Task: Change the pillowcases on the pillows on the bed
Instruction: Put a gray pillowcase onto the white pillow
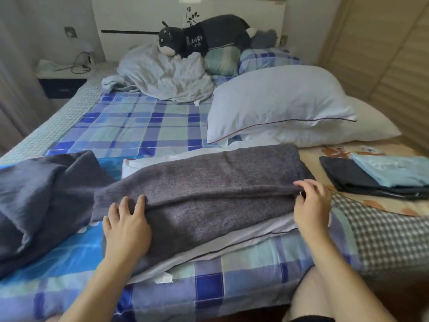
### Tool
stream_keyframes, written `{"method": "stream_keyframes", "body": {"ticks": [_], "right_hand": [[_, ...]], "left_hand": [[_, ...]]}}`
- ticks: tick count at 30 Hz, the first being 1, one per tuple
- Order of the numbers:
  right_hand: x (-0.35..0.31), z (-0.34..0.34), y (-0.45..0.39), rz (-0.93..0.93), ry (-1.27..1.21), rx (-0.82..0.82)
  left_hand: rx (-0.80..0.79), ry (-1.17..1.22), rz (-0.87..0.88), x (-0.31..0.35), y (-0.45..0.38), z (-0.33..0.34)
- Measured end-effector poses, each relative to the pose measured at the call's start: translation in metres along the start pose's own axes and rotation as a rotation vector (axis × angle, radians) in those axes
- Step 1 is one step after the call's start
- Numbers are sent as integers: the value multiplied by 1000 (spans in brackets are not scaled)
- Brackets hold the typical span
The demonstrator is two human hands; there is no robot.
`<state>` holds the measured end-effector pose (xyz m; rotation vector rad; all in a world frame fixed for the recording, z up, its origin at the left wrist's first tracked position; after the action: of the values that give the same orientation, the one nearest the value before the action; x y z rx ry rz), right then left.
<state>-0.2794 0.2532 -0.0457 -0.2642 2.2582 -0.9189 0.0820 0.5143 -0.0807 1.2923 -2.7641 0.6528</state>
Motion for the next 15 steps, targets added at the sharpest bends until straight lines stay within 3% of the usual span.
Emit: {"method": "stream_keyframes", "body": {"ticks": [2,5,9,11,15], "right_hand": [[-8,-12,-18,-23,-85,-85],[-70,-51,-31,-148,-272,-110],[-171,-88,5,-471,-463,-272],[-183,-87,20,-415,-542,-347],[-168,-72,36,-54,-724,-450]], "left_hand": [[94,217,68,41,15,-20],[125,781,186,117,44,-71],[-40,1253,2,158,56,-102],[-91,1353,-121,156,55,-105],[-164,1353,-266,141,52,-96]]}}
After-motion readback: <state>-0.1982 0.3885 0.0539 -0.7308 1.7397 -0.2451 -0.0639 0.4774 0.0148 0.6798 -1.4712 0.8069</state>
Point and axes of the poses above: each hand's wrist, its own y-axis away from the middle knuckle, its own z-axis out of the palm, x = y × z, the point moved 7 cm from there along -y, towards the middle knuckle, and after that the axes turned 14 degrees about x, right-handed, at the moved point
